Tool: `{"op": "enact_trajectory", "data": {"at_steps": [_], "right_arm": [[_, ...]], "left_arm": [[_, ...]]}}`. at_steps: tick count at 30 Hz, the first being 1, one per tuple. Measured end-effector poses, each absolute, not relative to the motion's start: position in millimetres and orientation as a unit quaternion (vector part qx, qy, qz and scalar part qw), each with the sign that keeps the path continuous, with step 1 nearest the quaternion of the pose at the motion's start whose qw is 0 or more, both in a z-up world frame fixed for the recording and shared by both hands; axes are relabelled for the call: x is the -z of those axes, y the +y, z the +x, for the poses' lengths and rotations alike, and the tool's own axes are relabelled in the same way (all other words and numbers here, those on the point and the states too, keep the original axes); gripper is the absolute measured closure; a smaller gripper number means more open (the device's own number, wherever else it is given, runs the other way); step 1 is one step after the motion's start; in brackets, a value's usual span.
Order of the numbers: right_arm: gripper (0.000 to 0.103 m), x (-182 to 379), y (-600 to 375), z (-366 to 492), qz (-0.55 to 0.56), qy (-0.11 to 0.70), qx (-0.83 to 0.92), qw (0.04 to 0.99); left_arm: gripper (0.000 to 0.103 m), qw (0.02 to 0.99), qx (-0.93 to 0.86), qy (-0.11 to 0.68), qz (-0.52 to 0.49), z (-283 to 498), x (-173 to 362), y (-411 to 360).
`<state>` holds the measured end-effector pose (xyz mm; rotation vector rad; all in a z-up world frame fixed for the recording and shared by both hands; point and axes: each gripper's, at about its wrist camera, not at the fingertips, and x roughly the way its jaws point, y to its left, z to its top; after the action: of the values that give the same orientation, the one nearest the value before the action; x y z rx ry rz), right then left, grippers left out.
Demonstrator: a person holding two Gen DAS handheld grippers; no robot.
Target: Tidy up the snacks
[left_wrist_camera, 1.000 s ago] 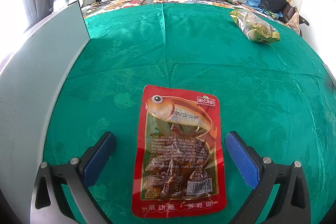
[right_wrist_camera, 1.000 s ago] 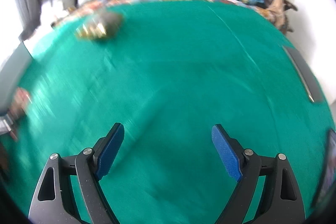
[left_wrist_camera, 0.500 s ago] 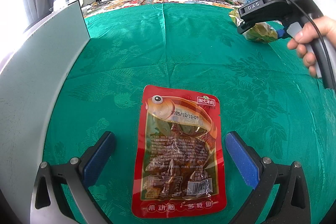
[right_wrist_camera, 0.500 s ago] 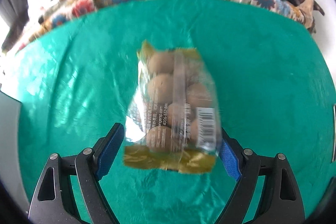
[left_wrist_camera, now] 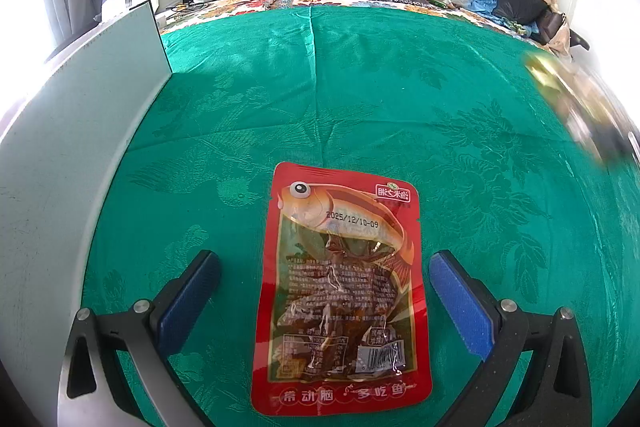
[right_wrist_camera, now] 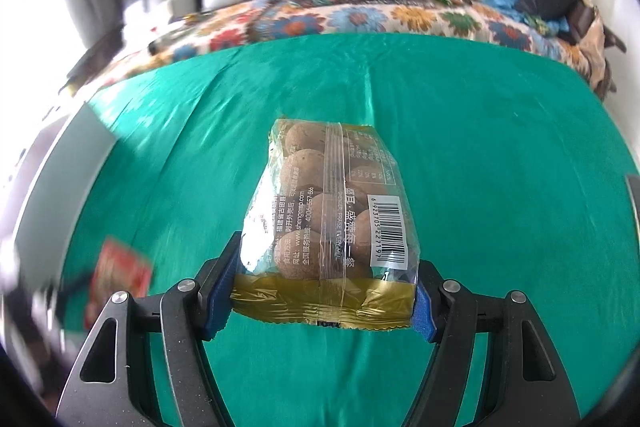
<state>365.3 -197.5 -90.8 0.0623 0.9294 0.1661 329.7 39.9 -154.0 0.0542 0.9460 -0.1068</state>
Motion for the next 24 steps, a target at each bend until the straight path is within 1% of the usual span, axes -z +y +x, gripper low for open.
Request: {"op": "enact_trajectory", "data": {"at_steps": [4, 7, 8, 10, 12, 13, 15, 17, 24], "right_arm": [[0.03, 109.7, -196.0, 301.7, -0.002, 0.436, -0.072, 0.897], [0.029, 127.9, -191.3, 277.7, -0.031, 0.43, -0.064, 0.9], [0.027, 133.6, -189.5, 274.6, -0.04, 0.432, -0.062, 0.899], [0.026, 140.4, -189.7, 271.7, -0.043, 0.43, -0.054, 0.9], [0.024, 147.7, -194.3, 271.6, -0.025, 0.44, -0.048, 0.896], [0.022, 147.9, -197.1, 270.1, -0.015, 0.431, -0.049, 0.901], [0.021, 147.8, -195.1, 269.1, -0.021, 0.431, -0.045, 0.901], [0.016, 148.2, -191.9, 269.2, -0.027, 0.433, -0.047, 0.9], [0.016, 149.0, -191.1, 267.9, -0.027, 0.433, -0.048, 0.9]], "left_arm": [[0.0, 0.888, 0.051, 0.455, 0.026, 329.7, 154.0, 39.9], [0.0, 0.888, 0.051, 0.455, 0.026, 329.6, 153.9, 39.8], [0.0, 0.888, 0.051, 0.455, 0.026, 329.6, 153.9, 39.8], [0.0, 0.888, 0.051, 0.455, 0.026, 329.5, 154.3, 39.9], [0.0, 0.889, 0.051, 0.455, 0.026, 329.5, 153.9, 39.8], [0.0, 0.889, 0.051, 0.455, 0.026, 329.5, 154.0, 39.9], [0.0, 0.889, 0.051, 0.455, 0.026, 329.5, 154.0, 39.9], [0.0, 0.889, 0.051, 0.455, 0.026, 329.5, 154.2, 40.0], [0.0, 0.889, 0.051, 0.455, 0.026, 329.4, 153.9, 39.8]]}}
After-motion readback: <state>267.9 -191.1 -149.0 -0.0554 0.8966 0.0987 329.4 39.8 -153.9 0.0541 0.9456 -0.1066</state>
